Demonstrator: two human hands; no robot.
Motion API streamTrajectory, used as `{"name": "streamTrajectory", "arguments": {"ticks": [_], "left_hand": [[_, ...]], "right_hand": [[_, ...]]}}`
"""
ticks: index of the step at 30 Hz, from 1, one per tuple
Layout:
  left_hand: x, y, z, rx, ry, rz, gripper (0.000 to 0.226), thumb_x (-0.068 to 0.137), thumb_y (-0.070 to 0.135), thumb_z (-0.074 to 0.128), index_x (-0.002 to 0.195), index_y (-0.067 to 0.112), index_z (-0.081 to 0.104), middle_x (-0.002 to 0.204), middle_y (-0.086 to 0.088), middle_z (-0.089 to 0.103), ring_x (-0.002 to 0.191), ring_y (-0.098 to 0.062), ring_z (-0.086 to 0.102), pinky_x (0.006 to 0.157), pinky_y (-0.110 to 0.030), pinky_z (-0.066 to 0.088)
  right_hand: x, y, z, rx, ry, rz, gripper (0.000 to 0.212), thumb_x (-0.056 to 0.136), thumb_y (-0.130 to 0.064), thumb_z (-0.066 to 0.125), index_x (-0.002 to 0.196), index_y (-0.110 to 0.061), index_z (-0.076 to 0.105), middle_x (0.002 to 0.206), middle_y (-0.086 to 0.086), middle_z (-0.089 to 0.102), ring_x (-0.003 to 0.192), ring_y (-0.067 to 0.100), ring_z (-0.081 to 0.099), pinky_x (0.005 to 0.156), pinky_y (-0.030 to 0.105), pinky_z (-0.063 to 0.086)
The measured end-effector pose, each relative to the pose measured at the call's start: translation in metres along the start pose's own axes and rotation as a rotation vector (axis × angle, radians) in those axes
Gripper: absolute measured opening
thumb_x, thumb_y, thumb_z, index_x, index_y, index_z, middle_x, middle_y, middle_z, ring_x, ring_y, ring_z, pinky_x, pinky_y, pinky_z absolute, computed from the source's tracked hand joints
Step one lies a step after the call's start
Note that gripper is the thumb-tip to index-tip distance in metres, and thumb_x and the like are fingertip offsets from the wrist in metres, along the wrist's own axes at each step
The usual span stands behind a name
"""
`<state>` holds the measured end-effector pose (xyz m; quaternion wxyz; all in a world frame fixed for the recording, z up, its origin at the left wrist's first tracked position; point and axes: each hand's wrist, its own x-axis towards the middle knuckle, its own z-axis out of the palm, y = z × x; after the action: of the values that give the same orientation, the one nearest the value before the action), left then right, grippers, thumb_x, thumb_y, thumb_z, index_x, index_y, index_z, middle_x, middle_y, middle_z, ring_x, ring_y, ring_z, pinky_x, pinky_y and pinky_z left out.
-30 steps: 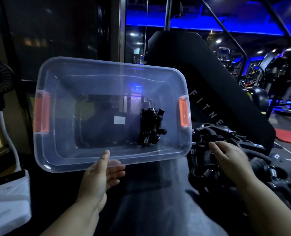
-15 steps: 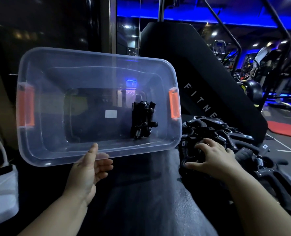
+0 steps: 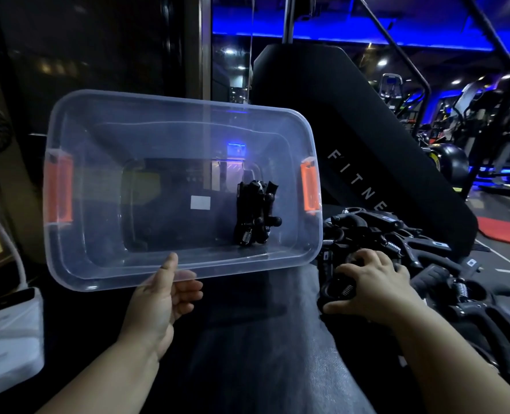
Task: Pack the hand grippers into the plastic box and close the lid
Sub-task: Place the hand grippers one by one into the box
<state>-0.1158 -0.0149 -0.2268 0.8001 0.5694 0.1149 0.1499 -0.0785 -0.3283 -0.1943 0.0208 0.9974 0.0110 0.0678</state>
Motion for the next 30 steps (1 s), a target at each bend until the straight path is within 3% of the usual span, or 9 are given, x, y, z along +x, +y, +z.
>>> {"name": "streamTrajectory", "arguments": {"ticks": [4, 10, 15, 19, 20, 24, 30], "left_hand": [[0.0, 0.001, 0.0, 0.002, 0.003, -0.005, 0.044, 0.091, 0.045, 0.05, 0.076, 0.007, 0.063, 0.057, -0.005, 0.067, 0.052, -0.014, 0.063, 0.054, -0.028, 0.041], [-0.001, 0.002, 0.0, 0.009, 0.002, -0.005, 0.043, 0.091, 0.045, 0.05, 0.075, 0.007, 0.063, 0.057, -0.005, 0.067, 0.05, -0.014, 0.062, 0.053, -0.028, 0.041], [-0.002, 0.003, 0.0, 0.012, -0.003, 0.002, 0.043, 0.091, 0.045, 0.051, 0.075, 0.007, 0.063, 0.058, -0.005, 0.068, 0.051, -0.013, 0.063, 0.054, -0.029, 0.042], [-0.002, 0.003, 0.0, 0.006, 0.0, 0.005, 0.043, 0.092, 0.044, 0.05, 0.074, 0.007, 0.063, 0.057, -0.005, 0.067, 0.049, -0.012, 0.062, 0.054, -0.029, 0.041], [-0.002, 0.003, 0.0, 0.006, -0.001, 0.003, 0.043, 0.092, 0.044, 0.05, 0.074, 0.007, 0.063, 0.057, -0.005, 0.067, 0.049, -0.012, 0.062, 0.054, -0.028, 0.041], [-0.001, 0.003, 0.0, 0.007, -0.003, 0.001, 0.043, 0.092, 0.044, 0.05, 0.075, 0.007, 0.063, 0.057, -0.004, 0.067, 0.049, -0.012, 0.062, 0.054, -0.028, 0.041], [0.0, 0.001, -0.001, 0.011, 0.001, 0.002, 0.043, 0.092, 0.046, 0.05, 0.076, 0.007, 0.063, 0.057, -0.003, 0.067, 0.051, -0.012, 0.063, 0.054, -0.027, 0.042]], "right_hand": [[-0.001, -0.001, -0.002, -0.03, 0.006, -0.037, 0.082, 0.049, -0.09, 0.055, 0.118, -0.047, 0.052, 0.138, -0.007, 0.029, 0.134, 0.02, 0.017, 0.11, 0.049, 0.021], [-0.004, -0.002, -0.004, 0.051, -0.061, -0.151, 0.086, 0.044, -0.09, 0.054, 0.116, -0.043, 0.056, 0.144, -0.009, 0.028, 0.139, 0.015, 0.019, 0.117, 0.05, 0.001], [-0.007, -0.001, -0.01, 0.136, -0.1, -0.238, 0.096, 0.028, -0.099, 0.042, 0.106, -0.045, 0.06, 0.14, -0.015, 0.033, 0.131, 0.012, 0.031, 0.108, 0.035, 0.025], [-0.005, -0.007, -0.008, 0.191, -0.156, -0.245, 0.084, 0.024, -0.101, 0.033, 0.083, -0.047, 0.059, 0.146, -0.017, 0.028, 0.138, 0.012, 0.023, 0.111, 0.041, 0.022], [-0.005, -0.008, -0.006, 0.183, -0.155, -0.24, 0.085, 0.023, -0.1, 0.033, 0.086, -0.048, 0.059, 0.149, -0.016, 0.027, 0.139, 0.012, 0.023, 0.111, 0.041, 0.02], [-0.002, -0.005, 0.002, 0.148, -0.146, -0.213, 0.125, 0.022, -0.102, 0.03, 0.135, -0.048, 0.039, 0.15, -0.017, 0.031, 0.139, 0.009, 0.028, 0.116, 0.041, 0.01], [-0.007, -0.01, -0.004, 0.065, -0.254, -0.323, 0.128, 0.018, -0.102, 0.032, 0.129, -0.04, 0.052, 0.146, -0.018, 0.035, 0.141, 0.005, 0.021, 0.116, 0.051, -0.004]]}}
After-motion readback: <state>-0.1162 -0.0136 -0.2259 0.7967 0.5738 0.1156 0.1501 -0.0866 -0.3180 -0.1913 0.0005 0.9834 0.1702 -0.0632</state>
